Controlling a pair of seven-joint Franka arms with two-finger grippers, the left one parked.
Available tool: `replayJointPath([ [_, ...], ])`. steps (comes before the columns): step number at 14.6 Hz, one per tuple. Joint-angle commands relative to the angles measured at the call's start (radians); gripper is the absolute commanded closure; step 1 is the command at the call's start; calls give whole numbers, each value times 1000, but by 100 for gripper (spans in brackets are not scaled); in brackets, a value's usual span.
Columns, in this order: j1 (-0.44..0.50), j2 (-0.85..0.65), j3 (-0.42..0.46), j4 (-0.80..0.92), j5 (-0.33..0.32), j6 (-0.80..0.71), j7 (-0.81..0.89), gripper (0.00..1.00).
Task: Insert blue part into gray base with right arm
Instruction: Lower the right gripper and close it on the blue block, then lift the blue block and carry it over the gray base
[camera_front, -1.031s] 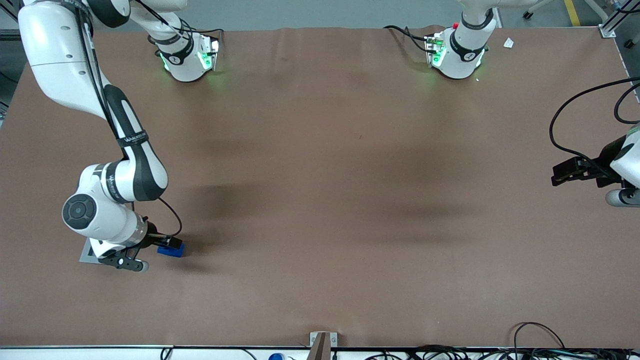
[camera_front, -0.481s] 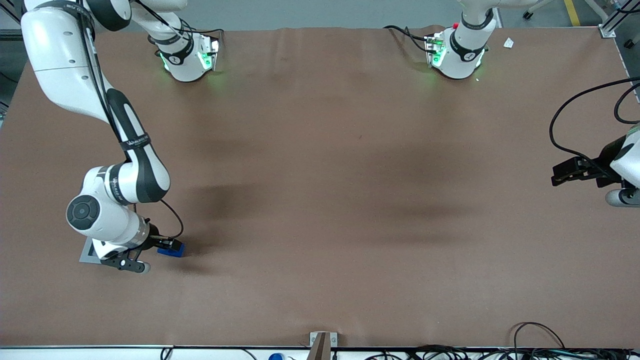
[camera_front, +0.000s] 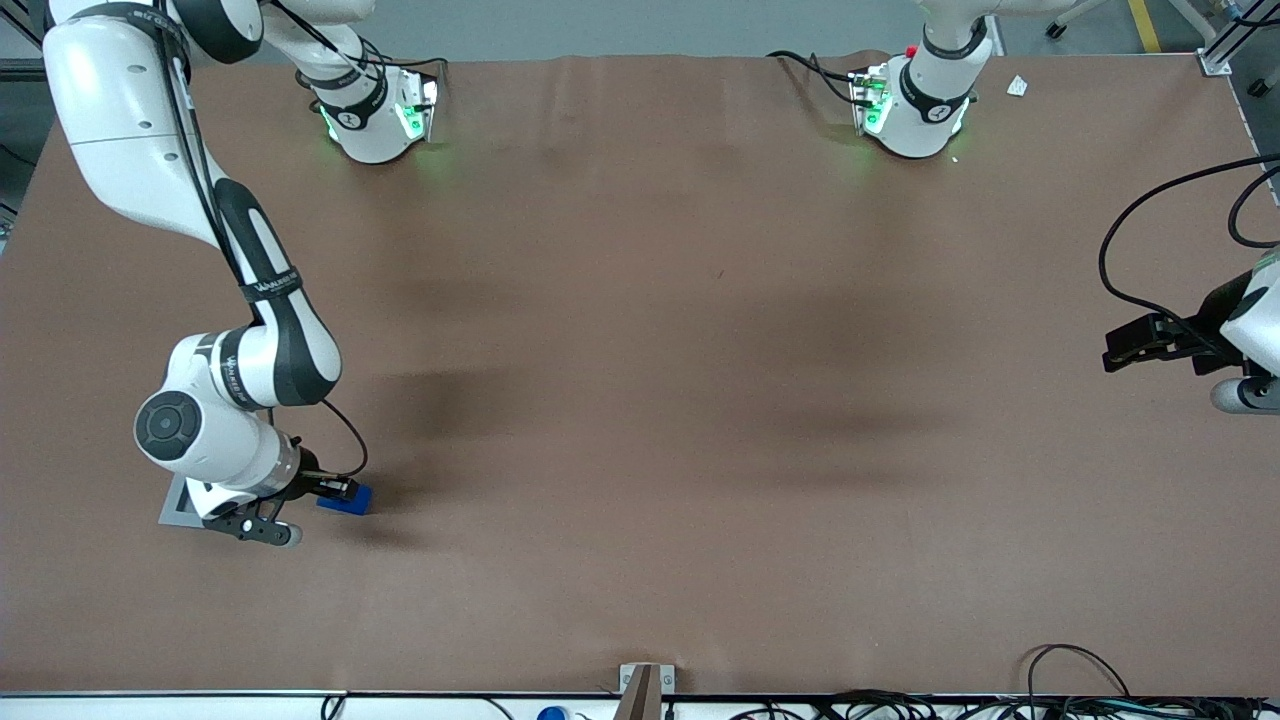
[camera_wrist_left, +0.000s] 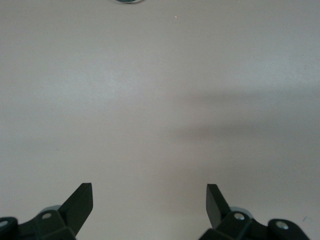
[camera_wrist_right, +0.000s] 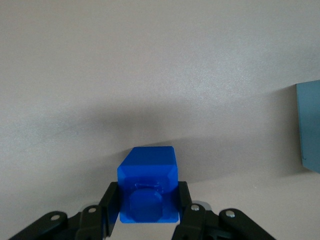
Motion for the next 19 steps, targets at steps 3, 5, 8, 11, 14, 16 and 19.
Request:
replayJointPath([
  [3,-32,-22,5,90,-44,-129,-25,98],
  [5,-63,-21,7,199,-75,-260,-84,99],
  [8,-118,-22,10,226,-72,-297,-180,99],
  [11,-187,-22,17,227,-64,-299,-292,99],
  [14,-236,-19,19,236,-52,-300,-368,99],
  [16,-249,-19,19,249,-49,-326,-382,99],
  [19,-269,-13,19,258,-29,-333,-407,99],
])
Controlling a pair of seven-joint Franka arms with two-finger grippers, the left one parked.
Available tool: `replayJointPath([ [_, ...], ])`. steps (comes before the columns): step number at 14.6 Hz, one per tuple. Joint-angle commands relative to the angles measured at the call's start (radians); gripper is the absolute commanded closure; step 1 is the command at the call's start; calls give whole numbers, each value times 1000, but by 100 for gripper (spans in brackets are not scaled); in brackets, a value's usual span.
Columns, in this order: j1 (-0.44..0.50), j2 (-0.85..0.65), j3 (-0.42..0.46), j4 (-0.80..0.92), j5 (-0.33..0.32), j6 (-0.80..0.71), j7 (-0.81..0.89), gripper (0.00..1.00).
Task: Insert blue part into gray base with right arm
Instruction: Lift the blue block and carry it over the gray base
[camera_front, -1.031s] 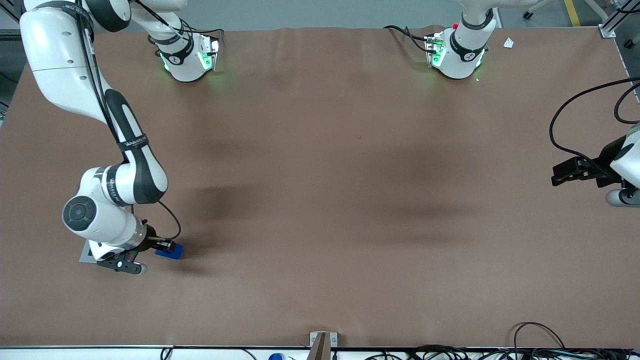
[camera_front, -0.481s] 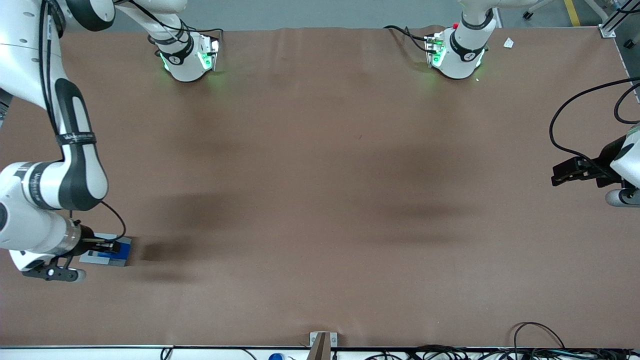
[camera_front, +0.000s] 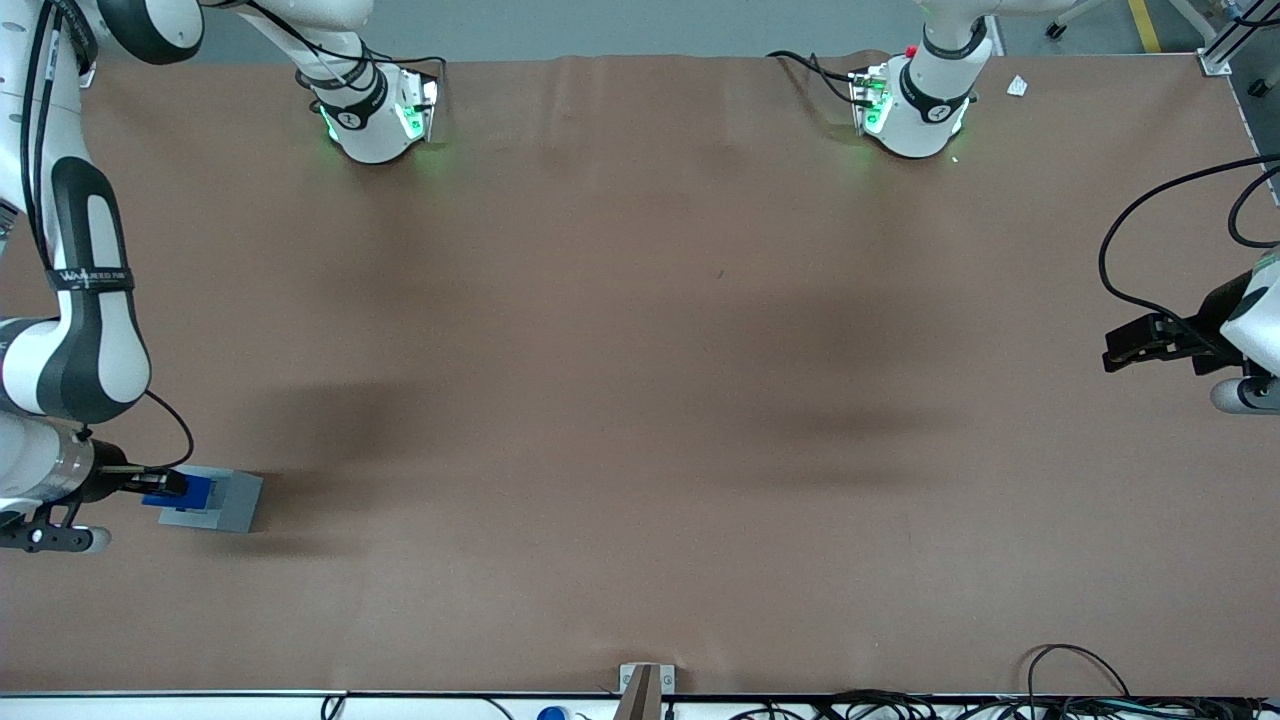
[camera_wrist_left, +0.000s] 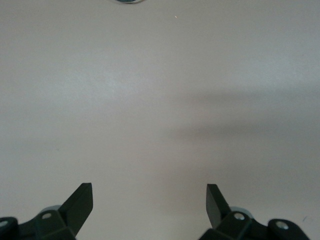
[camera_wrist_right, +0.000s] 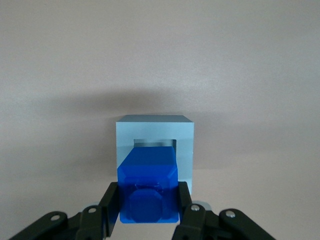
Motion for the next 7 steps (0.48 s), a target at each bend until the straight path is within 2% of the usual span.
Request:
replayJointPath([
  [1,-26,7,20,18,39,-18,-24,99],
  [7,-34,17,17,18,57,-8,-40,99],
])
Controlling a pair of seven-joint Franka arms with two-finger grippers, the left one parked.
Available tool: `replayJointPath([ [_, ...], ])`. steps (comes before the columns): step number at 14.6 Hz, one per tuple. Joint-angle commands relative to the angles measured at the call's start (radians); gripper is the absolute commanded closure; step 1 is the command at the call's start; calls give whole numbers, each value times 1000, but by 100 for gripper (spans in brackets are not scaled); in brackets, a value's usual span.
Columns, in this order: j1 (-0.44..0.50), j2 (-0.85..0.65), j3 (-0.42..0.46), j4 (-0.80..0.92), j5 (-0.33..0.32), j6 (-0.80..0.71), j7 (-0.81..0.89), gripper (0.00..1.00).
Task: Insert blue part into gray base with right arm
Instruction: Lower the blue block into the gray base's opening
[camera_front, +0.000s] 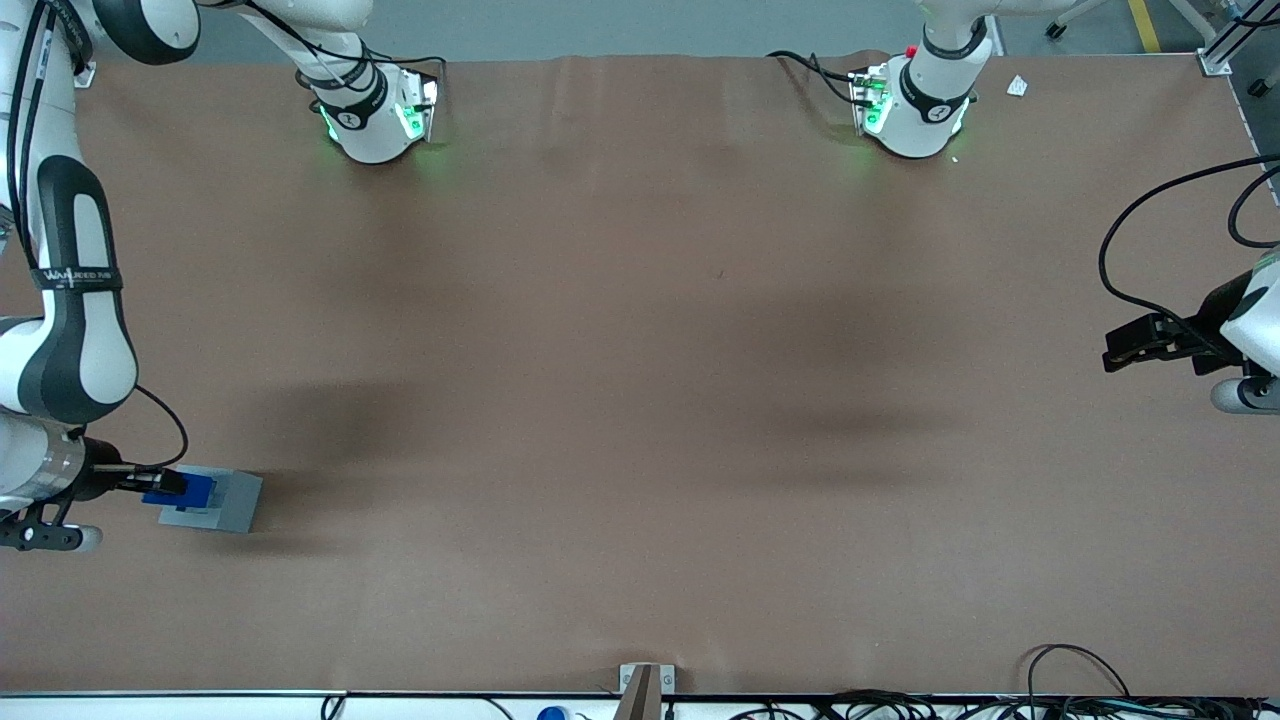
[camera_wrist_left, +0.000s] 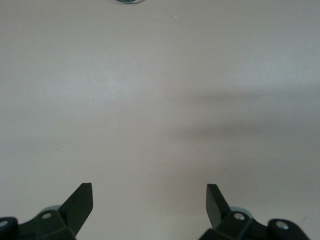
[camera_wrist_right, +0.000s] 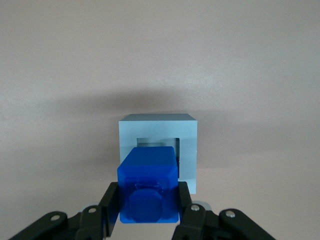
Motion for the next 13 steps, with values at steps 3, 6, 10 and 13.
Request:
replayJointPath([
  [3,-28,28,18,18,24,10,-34,99],
  [6,-31,41,18,18,35,26,-34,99],
  [10,-29,44,18,18,35,61,-34,99],
  [13,-26,57,18,33,35,75,-35,99],
])
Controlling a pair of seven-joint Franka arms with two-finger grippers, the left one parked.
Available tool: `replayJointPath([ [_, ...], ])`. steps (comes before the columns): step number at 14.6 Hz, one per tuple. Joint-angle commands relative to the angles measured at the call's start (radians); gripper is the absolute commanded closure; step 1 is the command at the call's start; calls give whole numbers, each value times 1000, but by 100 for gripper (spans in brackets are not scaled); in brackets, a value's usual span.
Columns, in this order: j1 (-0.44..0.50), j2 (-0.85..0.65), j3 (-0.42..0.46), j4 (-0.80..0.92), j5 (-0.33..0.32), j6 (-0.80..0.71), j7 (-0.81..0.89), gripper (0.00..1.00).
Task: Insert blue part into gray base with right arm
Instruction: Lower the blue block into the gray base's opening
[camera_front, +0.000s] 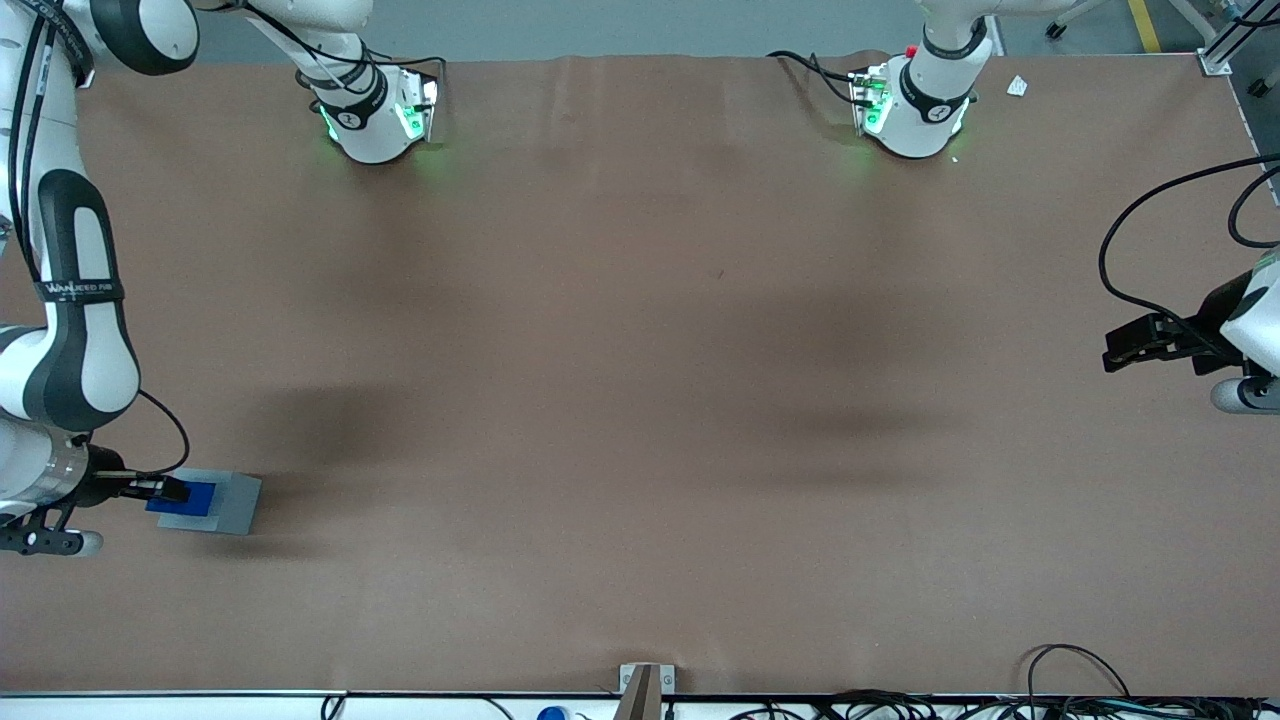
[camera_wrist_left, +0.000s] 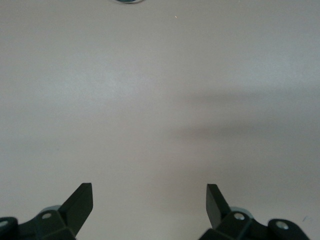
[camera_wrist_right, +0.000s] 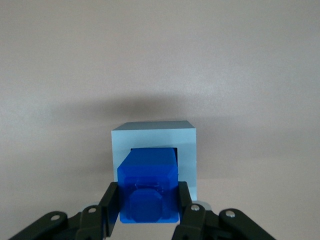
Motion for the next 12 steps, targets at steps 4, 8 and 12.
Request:
replayJointPath([
  [4,-12,24,15,31,12,6,-10,89],
  [8,-15,31,13,29,64,6,-8,13],
  [12,-8,27,12,31,54,5,-18,0],
])
